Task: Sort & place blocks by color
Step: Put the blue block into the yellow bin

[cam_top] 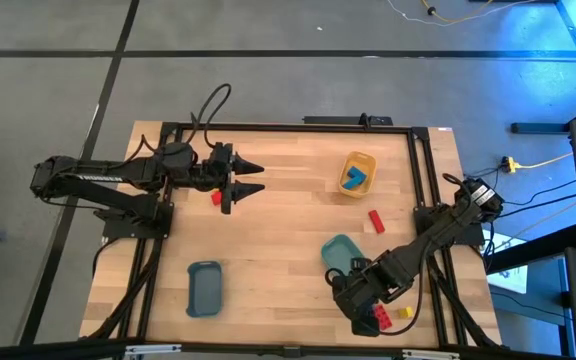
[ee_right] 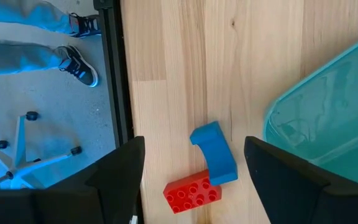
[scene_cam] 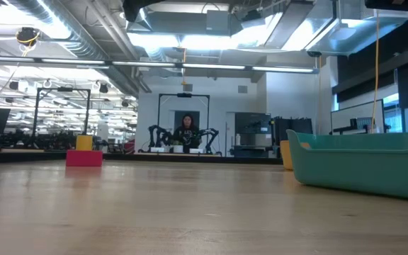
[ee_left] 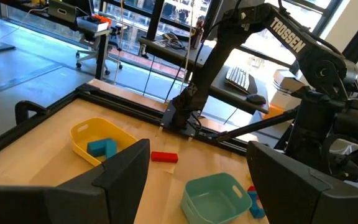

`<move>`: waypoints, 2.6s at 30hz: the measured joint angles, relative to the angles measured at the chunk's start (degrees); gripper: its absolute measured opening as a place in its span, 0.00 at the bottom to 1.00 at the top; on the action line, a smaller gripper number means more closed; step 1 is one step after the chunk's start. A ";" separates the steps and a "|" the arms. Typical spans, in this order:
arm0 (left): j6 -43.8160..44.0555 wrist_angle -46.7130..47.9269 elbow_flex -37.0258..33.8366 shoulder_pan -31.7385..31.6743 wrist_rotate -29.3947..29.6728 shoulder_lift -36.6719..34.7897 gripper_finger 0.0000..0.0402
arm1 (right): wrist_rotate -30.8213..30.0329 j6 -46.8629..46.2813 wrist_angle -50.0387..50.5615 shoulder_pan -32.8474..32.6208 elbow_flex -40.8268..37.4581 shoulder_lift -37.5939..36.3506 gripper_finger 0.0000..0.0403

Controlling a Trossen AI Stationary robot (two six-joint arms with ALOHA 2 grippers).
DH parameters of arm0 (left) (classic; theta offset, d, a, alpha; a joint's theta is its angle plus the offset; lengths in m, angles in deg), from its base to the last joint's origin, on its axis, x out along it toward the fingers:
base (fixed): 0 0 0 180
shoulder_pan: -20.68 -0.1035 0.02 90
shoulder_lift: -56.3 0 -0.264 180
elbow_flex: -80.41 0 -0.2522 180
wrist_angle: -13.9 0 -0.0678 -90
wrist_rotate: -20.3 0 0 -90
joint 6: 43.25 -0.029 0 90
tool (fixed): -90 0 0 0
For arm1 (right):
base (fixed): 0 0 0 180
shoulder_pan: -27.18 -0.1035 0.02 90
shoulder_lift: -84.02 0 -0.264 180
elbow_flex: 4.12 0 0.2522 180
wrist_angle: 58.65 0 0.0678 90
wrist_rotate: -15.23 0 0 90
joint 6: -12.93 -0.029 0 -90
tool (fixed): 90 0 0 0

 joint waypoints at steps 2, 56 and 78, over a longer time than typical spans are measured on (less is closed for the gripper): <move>0.15 -0.02 0.00 0.00 0.00 0.00 0.65 | 0.00 0.00 0.00 0.00 0.00 0.00 0.69; 0.43 -0.04 0.00 0.00 0.00 0.00 0.65 | -0.57 -2.47 -3.39 -6.73 -0.07 0.57 0.69; 0.42 -0.02 0.00 0.00 -1.10 0.00 0.65 | -1.97 -2.64 -4.58 -7.05 -2.03 0.57 0.69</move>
